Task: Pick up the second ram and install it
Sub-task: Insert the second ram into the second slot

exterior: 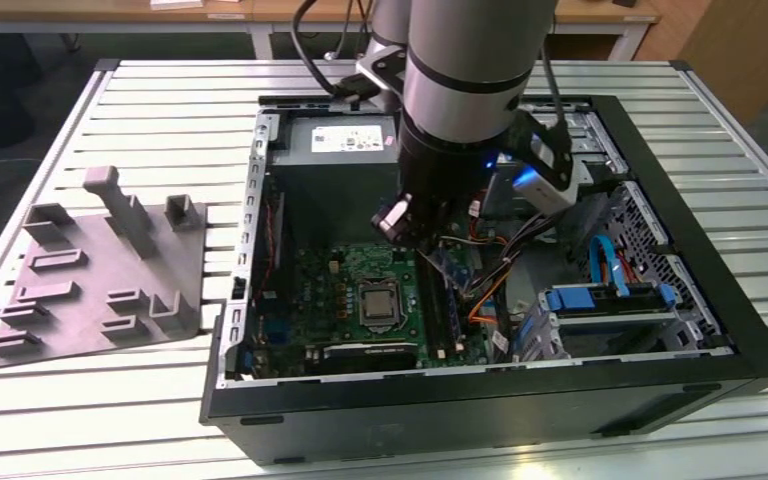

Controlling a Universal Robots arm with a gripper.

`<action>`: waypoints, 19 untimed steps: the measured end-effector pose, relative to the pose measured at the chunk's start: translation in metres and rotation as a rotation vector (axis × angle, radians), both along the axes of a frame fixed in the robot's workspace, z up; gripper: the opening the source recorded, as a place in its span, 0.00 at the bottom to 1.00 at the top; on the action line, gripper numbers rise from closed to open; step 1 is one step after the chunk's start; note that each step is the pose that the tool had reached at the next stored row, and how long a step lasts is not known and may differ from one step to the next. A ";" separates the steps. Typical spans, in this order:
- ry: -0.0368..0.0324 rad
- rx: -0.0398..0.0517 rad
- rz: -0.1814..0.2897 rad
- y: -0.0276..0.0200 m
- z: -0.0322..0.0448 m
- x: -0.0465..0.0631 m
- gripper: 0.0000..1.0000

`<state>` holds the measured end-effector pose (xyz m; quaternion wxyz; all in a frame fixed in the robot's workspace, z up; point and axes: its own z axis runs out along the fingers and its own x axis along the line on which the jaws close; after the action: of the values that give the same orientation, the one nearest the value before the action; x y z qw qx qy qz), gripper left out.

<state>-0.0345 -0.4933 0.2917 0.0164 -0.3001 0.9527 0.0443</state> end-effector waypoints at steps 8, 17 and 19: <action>0.0000 0.0001 -0.101 0.0000 -0.0008 0.000 0.14; 0.0000 0.0000 -0.218 0.0000 -0.0017 0.000 0.14; 0.0000 0.0001 -0.244 0.0000 -0.0019 0.000 0.14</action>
<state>-0.0345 -0.4933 0.2899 0.0217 -0.1821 0.9821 0.0420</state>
